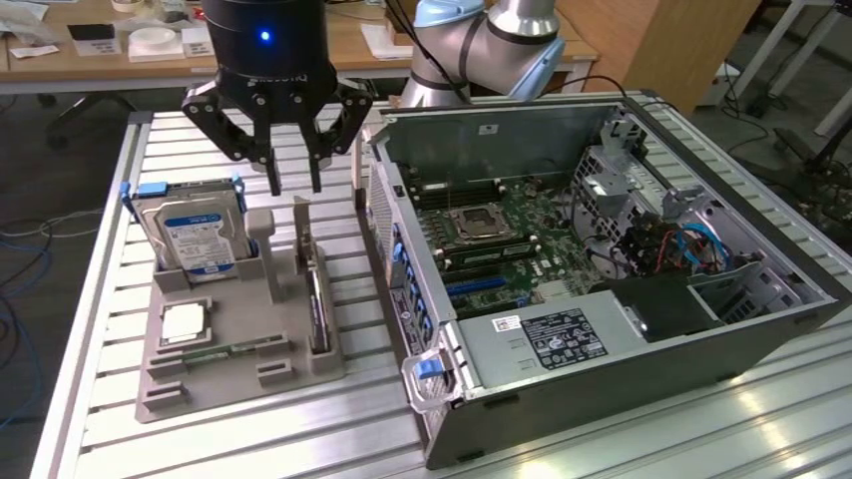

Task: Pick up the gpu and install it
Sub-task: 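Pick up the gpu and move the gpu toward the slot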

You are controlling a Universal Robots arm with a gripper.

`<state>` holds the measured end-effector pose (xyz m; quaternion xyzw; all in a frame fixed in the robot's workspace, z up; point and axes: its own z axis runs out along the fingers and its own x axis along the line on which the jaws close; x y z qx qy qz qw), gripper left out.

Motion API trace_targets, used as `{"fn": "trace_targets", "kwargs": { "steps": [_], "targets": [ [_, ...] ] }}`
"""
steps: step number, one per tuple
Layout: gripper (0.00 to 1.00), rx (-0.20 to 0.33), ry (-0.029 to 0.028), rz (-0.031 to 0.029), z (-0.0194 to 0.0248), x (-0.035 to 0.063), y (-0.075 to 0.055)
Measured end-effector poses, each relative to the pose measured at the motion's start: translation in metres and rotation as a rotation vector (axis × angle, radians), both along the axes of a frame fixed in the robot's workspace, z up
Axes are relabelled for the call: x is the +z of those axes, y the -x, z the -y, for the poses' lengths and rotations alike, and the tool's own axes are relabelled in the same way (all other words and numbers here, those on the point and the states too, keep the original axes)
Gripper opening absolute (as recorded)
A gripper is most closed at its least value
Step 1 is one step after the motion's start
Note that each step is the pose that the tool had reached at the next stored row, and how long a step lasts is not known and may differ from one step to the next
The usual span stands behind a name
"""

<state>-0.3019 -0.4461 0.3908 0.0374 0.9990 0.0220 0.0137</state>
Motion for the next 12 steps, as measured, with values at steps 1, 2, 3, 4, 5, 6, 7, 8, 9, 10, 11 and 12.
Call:
{"fn": "trace_targets", "kwargs": {
  "steps": [1, 2, 3, 4, 5, 6, 7, 8, 9, 10, 11, 12],
  "targets": [
    [0.42, 0.000, 0.0000, 0.0000, 0.0000, 0.0000, 0.0000],
    [0.42, 0.000, 0.0000, 0.0000, 0.0000, -0.0001, 0.0000],
    [0.42, 0.000, -0.0001, 0.0001, 0.0000, -0.0006, 0.0000],
    [0.42, 0.000, -0.0001, 0.0002, 0.0000, -0.0015, 0.0000],
    [0.42, 0.000, -0.0001, 0.0001, 0.0000, -0.0028, 0.0000],
    [0.42, 0.000, 0.0000, 0.0000, 0.0000, -0.0042, 0.0000],
    [0.42, 0.000, 0.0001, 0.0000, 0.0000, -0.0059, 0.0000],
    [0.42, 0.000, 0.0000, -0.0001, 0.0000, -0.0069, 0.0000],
    [0.42, 0.000, 0.0000, -0.0001, 0.0000, -0.0072, 0.0000],
    [0.42, 0.000, 0.0001, -0.0001, 0.0000, -0.0072, -0.0001],
    [0.42, 0.000, 0.0001, -0.0001, 0.0000, -0.0072, 0.0000],
    [0.42, 0.000, 0.0000, 0.0000, 0.0000, -0.0072, 0.0000]
  ]
}}
